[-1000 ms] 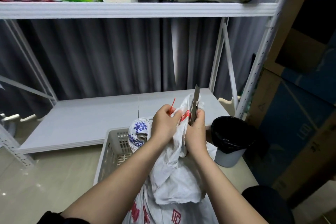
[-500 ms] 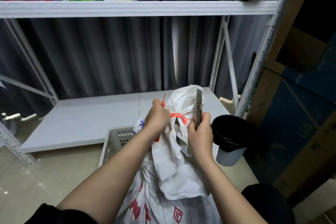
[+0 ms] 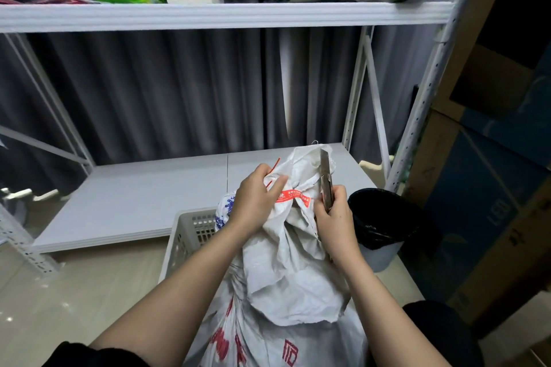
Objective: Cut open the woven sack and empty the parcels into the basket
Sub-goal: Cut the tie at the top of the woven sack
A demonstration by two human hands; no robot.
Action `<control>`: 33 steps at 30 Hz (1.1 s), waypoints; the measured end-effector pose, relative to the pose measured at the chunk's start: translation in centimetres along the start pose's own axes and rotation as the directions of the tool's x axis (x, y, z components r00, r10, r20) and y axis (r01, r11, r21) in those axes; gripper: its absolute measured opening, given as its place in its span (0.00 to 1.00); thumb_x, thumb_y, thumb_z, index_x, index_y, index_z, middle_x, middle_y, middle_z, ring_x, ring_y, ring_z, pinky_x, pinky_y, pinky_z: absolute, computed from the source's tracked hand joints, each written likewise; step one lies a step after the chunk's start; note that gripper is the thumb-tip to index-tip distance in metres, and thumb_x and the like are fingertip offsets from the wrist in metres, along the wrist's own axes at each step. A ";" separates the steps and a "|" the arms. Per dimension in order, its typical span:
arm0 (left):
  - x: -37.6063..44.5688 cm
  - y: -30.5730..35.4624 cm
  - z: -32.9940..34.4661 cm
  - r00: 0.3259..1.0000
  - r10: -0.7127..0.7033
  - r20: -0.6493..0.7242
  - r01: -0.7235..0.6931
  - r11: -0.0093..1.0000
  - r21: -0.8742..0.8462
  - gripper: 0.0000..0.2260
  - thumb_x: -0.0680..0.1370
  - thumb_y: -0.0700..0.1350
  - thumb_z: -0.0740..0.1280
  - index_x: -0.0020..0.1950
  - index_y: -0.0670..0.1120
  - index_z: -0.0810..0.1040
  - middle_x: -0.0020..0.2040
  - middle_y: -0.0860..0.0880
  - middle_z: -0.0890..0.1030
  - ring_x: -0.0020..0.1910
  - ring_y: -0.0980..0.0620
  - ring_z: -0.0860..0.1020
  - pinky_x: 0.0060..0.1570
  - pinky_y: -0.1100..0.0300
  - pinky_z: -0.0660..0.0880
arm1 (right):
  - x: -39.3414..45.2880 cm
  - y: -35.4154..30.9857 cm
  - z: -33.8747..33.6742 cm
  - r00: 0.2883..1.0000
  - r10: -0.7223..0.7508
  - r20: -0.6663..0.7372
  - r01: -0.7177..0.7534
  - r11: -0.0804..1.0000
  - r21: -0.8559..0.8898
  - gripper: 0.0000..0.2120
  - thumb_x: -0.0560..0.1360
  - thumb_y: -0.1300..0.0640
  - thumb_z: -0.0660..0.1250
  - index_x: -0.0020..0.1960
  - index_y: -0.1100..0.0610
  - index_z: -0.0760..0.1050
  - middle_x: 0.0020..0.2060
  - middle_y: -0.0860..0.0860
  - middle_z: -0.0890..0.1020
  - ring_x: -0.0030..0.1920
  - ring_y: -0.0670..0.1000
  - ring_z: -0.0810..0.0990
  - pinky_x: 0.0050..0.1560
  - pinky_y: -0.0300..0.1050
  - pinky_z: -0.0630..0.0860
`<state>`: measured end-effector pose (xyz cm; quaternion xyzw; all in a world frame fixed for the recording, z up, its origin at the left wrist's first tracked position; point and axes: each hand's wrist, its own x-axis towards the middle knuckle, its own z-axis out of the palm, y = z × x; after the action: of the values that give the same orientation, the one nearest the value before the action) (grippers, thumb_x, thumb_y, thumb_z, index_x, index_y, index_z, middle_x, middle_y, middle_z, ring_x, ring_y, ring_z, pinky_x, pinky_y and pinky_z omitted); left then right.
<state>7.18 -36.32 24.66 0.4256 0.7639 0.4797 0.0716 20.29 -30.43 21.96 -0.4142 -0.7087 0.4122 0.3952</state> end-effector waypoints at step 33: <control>-1.7 1.2 1.9 0.967 0.193 -0.166 -0.142 0.950 0.277 0.11 0.80 0.51 0.61 0.47 0.43 0.70 0.45 0.46 0.78 0.42 0.40 0.76 0.36 0.53 0.68 | -4.6 -4.2 -3.5 0.956 -0.108 0.272 0.250 0.782 -0.571 0.23 0.77 0.64 0.52 0.70 0.50 0.55 0.51 0.56 0.80 0.50 0.62 0.79 0.41 0.46 0.64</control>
<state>9.92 -36.10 24.09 0.4469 0.7850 0.4172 -0.1002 23.96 -35.05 26.02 -0.3989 -0.8786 0.1715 0.1989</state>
